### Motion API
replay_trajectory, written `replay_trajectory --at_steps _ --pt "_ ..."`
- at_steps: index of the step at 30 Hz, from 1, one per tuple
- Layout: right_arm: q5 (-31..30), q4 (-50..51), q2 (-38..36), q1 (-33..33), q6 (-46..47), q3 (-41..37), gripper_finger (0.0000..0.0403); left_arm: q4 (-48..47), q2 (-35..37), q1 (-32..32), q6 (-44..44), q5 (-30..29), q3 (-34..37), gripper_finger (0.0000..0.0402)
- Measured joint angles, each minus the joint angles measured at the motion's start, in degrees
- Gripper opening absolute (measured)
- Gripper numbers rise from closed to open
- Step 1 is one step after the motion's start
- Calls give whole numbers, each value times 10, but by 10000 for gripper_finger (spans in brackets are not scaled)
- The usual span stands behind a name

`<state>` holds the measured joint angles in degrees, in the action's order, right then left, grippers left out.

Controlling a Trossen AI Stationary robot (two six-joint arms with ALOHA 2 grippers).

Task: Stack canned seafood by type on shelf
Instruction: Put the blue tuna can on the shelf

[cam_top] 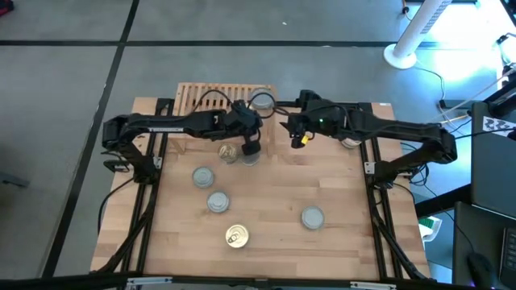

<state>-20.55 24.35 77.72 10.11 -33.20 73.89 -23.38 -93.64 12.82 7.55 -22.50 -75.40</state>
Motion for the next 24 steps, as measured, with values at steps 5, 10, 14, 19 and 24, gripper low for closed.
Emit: replay_trajectory --at_steps 5,10,14,19,24 --pt "0 35 -5 0 20 0 276 12 -7 13 -2 -21 0 5" --pt "6 69 -5 0 25 0 276 2 -5 20 -11 -40 0 5" --pt "6 83 -4 0 52 0 276 -25 -5 24 -10 -71 0 5" --pt "7 107 -4 0 61 0 276 -57 -5 34 -13 -80 0 5" --pt "46 123 -4 0 90 0 276 -67 -5 51 -13 -87 0 5"
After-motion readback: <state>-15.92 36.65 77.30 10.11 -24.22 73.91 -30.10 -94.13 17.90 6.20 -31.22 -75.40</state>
